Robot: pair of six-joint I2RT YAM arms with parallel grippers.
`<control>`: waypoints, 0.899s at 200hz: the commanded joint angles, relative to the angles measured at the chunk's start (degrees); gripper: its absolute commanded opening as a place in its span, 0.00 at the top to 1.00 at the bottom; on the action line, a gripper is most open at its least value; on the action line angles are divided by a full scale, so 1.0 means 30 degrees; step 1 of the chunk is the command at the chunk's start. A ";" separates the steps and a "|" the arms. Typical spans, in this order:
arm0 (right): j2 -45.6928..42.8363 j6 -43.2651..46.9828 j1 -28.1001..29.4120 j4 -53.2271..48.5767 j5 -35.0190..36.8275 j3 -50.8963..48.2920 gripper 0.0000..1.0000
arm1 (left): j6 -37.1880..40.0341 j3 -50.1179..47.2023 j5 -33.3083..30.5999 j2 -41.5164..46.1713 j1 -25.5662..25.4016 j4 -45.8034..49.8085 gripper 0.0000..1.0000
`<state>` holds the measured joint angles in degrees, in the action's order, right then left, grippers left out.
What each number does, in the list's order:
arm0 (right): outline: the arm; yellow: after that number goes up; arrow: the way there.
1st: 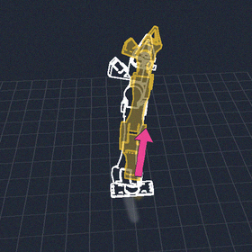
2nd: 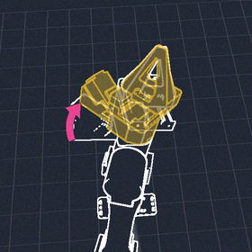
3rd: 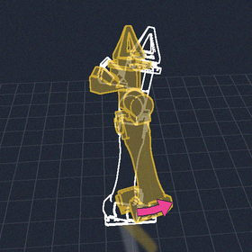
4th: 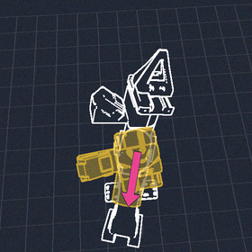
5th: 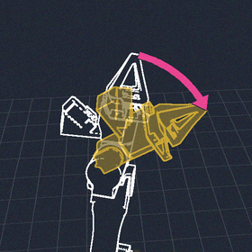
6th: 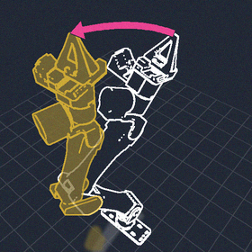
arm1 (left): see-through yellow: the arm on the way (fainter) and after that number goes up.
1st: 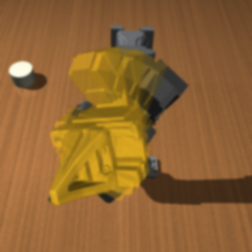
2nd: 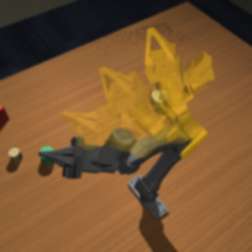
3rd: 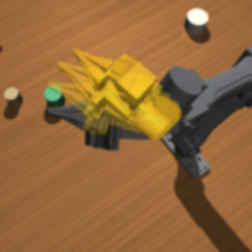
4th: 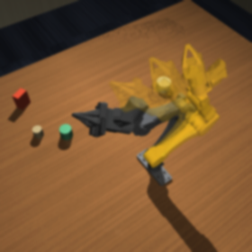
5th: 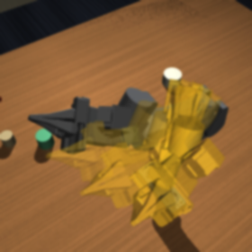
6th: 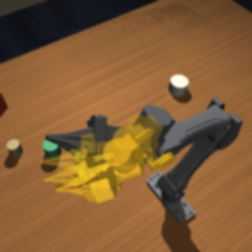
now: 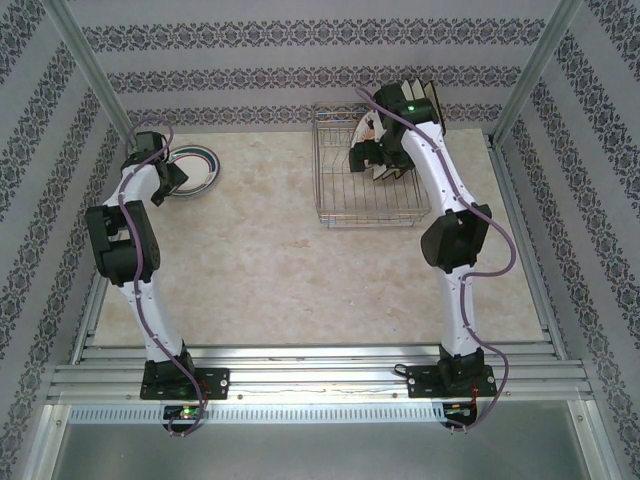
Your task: Unload the plates from the dish rack
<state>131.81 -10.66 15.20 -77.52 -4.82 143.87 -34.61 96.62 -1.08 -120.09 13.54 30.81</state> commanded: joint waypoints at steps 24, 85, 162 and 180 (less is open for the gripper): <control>0.0966 -0.1125 0.0091 0.0331 0.1466 0.1199 0.02 | 0.5814 0.3307 -0.2970 0.0235 -0.3102 0.6531 0.01; 0.1364 -0.1280 0.0394 0.3506 0.3734 0.1241 0.02 | 0.6221 0.8914 0.0391 -0.1057 -0.5440 1.3927 0.00; 0.4183 -0.1487 0.0428 0.5776 0.4076 0.4289 0.05 | 0.6526 1.3063 0.1344 -0.4110 -0.6293 1.6306 0.00; 0.4340 -0.1374 0.0580 0.6533 0.4728 0.4147 0.06 | 0.6694 1.3037 0.1513 -0.4500 -0.6287 1.5991 0.00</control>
<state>143.90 -13.82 15.94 -62.06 6.24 155.00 -16.23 133.75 2.55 -132.25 -4.93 75.26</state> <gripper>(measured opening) 0.942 0.997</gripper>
